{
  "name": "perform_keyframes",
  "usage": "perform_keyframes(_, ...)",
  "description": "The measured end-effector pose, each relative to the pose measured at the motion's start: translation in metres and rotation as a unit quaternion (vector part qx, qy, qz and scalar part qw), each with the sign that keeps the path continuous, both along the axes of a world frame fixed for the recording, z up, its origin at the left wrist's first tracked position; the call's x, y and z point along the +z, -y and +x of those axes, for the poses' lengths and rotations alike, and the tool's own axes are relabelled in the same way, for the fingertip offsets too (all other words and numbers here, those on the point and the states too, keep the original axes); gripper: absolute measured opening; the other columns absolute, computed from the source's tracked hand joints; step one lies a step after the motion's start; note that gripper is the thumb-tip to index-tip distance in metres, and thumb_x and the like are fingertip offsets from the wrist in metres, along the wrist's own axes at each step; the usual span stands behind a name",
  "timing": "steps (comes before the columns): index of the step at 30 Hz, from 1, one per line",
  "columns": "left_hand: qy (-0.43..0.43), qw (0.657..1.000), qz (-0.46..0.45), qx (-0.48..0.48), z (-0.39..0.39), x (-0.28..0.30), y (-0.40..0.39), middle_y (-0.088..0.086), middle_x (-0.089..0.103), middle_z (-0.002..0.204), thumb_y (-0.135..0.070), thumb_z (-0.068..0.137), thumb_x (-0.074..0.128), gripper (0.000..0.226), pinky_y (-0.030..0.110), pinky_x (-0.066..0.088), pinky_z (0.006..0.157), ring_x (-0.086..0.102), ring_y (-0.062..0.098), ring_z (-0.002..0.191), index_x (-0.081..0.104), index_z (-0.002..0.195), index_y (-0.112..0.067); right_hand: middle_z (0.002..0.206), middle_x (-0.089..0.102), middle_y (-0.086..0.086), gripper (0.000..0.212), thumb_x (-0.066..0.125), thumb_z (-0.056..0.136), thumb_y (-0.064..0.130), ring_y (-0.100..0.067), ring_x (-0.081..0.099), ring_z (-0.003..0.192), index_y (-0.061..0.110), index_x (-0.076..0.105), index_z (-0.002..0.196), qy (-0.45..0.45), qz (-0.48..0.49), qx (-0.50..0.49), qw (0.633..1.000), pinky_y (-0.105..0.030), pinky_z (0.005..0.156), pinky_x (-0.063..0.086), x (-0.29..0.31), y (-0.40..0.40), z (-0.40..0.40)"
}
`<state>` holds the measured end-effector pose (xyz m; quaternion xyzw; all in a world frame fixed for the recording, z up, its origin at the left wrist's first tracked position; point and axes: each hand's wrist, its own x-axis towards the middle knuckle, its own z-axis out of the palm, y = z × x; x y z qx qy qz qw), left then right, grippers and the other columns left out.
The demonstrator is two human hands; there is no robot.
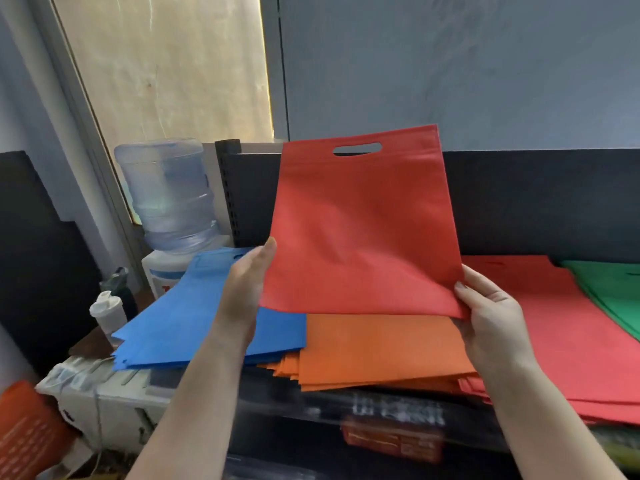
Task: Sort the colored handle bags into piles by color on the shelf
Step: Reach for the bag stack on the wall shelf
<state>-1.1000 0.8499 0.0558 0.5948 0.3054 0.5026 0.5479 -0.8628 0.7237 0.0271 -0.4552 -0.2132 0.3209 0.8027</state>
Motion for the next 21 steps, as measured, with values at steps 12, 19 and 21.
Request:
perform_keyframes(12, -0.183, 0.963, 0.197, -0.007, 0.148, -0.029, 0.047, -0.001, 0.068, 0.09, -0.013, 0.087, 0.067, 0.01, 0.029, 0.051, 0.074, 0.063, 0.015, 0.083, 0.064, 0.096, -0.011, 0.076, 0.073, 0.006, 0.024, 0.058, 0.09, -0.002, -0.008, 0.065, 0.07, 0.018, 0.07, 0.096, 0.188, -0.09, -0.243, 0.947, -0.024, 0.077, 0.056, -0.006, 0.104, 0.115)
perform_keyframes(19, -0.301, 0.918, 0.257, -0.032, 0.184, -0.058, 0.065, -0.007, 0.064, 0.089, -0.018, 0.085, 0.069, 0.011, 0.015, 0.041, 0.068, 0.058, 0.01, 0.081, 0.061, 0.092, -0.02, 0.094, 0.072, -0.012, 0.026, 0.061, 0.087, 0.003, -0.025, 0.064, 0.088, 0.007, 0.07, 0.111, 0.424, -0.328, -0.334, 0.775, -0.025, 0.079, 0.041, -0.027, 0.136, 0.135)
perform_keyframes(21, -0.378, 0.881, 0.284, -0.004, 0.187, -0.065, 0.068, -0.004, 0.067, 0.095, -0.03, 0.085, 0.068, 0.02, 0.029, 0.044, 0.08, 0.061, 0.017, 0.09, 0.063, 0.1, -0.018, 0.102, 0.071, -0.014, 0.028, 0.059, 0.089, 0.003, -0.03, 0.063, 0.097, 0.005, 0.066, 0.116, 0.458, -0.388, -0.302, 0.741, -0.03, 0.082, 0.044, -0.033, 0.14, 0.138)
